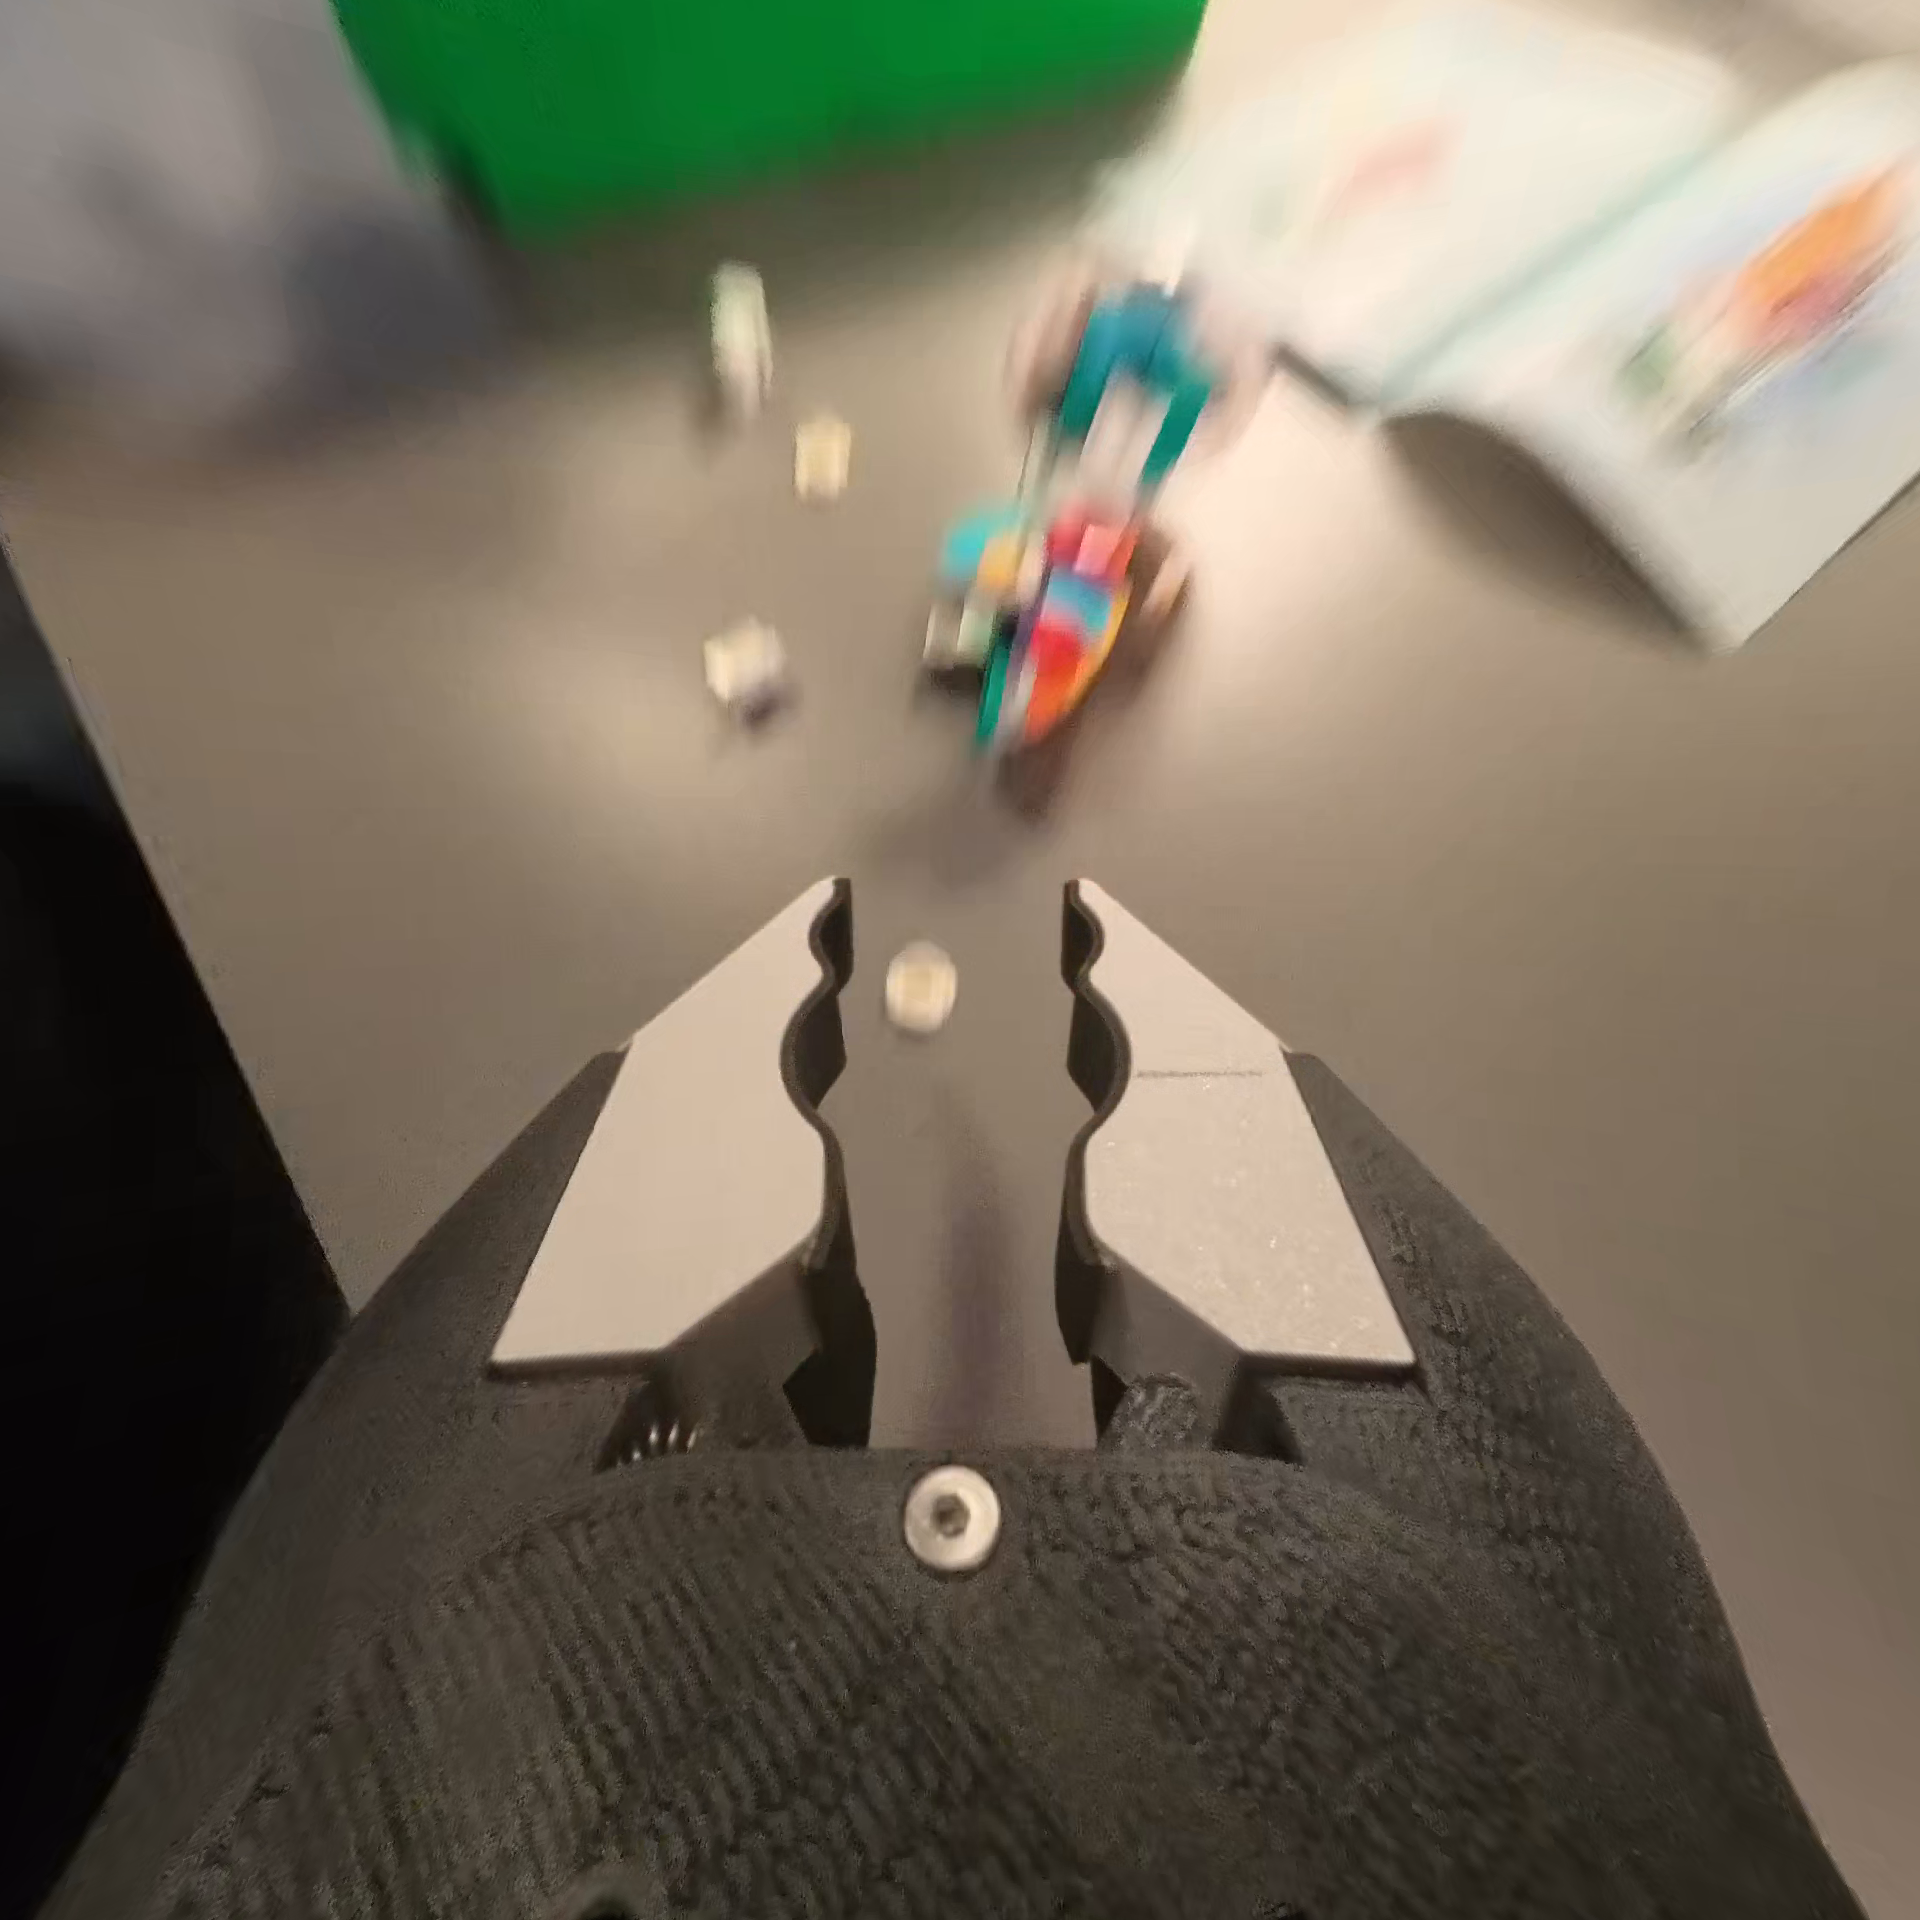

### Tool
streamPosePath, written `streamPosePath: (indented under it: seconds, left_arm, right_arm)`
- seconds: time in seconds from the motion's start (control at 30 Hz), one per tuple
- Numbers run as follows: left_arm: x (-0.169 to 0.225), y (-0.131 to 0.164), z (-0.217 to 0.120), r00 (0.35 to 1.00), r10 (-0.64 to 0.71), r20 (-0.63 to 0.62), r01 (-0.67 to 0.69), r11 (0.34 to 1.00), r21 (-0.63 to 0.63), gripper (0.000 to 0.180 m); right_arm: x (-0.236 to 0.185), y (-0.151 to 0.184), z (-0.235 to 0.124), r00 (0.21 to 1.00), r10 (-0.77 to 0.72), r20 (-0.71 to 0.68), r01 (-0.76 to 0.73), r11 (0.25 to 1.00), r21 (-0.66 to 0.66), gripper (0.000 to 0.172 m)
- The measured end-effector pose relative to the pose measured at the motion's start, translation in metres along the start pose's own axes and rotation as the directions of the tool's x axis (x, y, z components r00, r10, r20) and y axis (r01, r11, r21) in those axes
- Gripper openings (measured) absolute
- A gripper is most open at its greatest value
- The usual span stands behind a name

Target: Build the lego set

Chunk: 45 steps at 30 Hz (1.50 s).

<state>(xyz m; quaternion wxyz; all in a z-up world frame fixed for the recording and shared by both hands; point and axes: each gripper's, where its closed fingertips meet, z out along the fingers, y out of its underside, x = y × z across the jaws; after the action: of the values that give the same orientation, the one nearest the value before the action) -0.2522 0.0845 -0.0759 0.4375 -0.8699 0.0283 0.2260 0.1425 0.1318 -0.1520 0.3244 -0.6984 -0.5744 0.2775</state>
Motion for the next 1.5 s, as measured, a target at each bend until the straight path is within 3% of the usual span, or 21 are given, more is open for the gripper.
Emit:
streamPosePath:
  seconds: [0.1,0.17,0.23,0.3,0.4,0.47,0.53,0.77,0.87,0.93,1.0,1.13,1.23,1.27,1.3,1.4,1.5]
  left_arm:
    - [0.026,-0.031,-0.026,0.999,0.024,-0.035,-0.018,0.985,0.17,0.072]
    - [0.077,-0.059,-0.054,0.976,0.103,-0.193,-0.034,0.943,0.332,0.063]
    - [0.155,-0.072,-0.087,0.852,0.253,-0.459,-0.021,0.891,0.453,0.047]
    - [0.22,-0.06,-0.1,0.686,0.372,-0.625,-0.068,0.888,0.454,0.042]
    - [0.273,-0.03,-0.08,0.576,0.473,-0.667,-0.241,0.878,0.415,0.049]
    - [0.299,-0.024,-0.077,0.493,0.439,-0.751,-0.203,0.898,0.391,0.045]
    - [0.311,-0.02,-0.071,0.451,0.392,-0.802,-0.194,0.92,0.34,0.042]
    - [0.328,-0.006,-0.053,0.406,0.424,-0.81,-0.285,0.901,0.328,0.03]
    - [0.331,-0.003,-0.061,0.358,0.412,-0.838,-0.271,0.905,0.329,0.01]
    - [0.321,-0.012,-0.068,0.388,0.423,-0.819,-0.246,0.904,0.35,0.006]
    - [0.293,-0.035,-0.075,0.499,0.426,-0.754,-0.18,0.903,0.391,0.001]
    - [0.193,-0.074,-0.076,0.763,0.284,-0.581,-0.036,0.916,0.4,0.0]
    - [0.113,-0.069,-0.057,0.905,0.146,-0.401,-0.011,0.947,0.321,0.0]
    - [0.089,-0.063,-0.048,0.94,0.098,-0.328,-0.002,0.959,0.283,0.014]
    - [0.071,-0.055,-0.039,0.957,0.056,-0.285,0.013,0.972,0.236,0.029]
    - [0.056,-0.025,-0.018,0.946,-0.074,-0.316,0.095,0.994,0.05,0.072]
    - [0.053,-0.026,-0.021,0.948,-0.093,-0.304,0.124,0.989,0.086,0.078]
  right_arm:
    - [-0.004,0.017,0.005,0.999,-0.049,-0.011,0.048,0.997,-0.066,0.036]
    - [-0.007,0.019,0.007,0.999,-0.037,-0.004,0.037,0.998,-0.056,0.032]
    - [-0.007,0.019,0.007,1.0,-0.028,-0.006,0.028,0.999,-0.044,0.031]
    - [-0.008,0.021,0.007,1.0,-0.027,-0.008,0.027,0.999,-0.046,0.031]
    - [-0.009,0.023,0.008,0.999,-0.044,-0.016,0.044,0.998,-0.048,0.029]
    - [-0.01,0.022,0.008,0.998,-0.06,-0.021,0.059,0.997,-0.039,0.027]
    - [-0.01,0.021,0.008,0.997,-0.075,-0.026,0.074,0.997,-0.036,0.024]
    - [-0.01,0.023,0.012,0.996,-0.084,-0.027,0.083,0.996,-0.036,0.022]
    - [-0.01,0.022,0.013,0.996,-0.083,-0.022,0.082,0.996,-0.034,0.022]
    - [-0.01,0.022,0.013,0.996,-0.085,-0.021,0.084,0.996,-0.037,0.022]
    - [-0.009,0.023,0.012,0.996,-0.085,-0.023,0.084,0.996,-0.04,0.021]
    - [-0.009,0.024,0.011,0.998,-0.062,-0.016,0.062,0.997,-0.036,0.021]
    - [-0.009,0.025,0.011,0.999,-0.04,-0.003,0.04,0.999,-0.031,0.019]
    - [-0.009,0.025,0.011,0.999,-0.034,-0.002,0.034,0.999,-0.029,0.019]
    - [-0.009,0.025,0.011,0.999,-0.031,-0.005,0.031,0.999,-0.029,0.019]
    - [-0.009,0.025,0.011,1.0,-0.023,-0.017,0.023,0.999,-0.037,0.018]
    - [-0.009,0.025,0.011,0.999,-0.022,-0.027,0.02,0.999,-0.048,0.018]
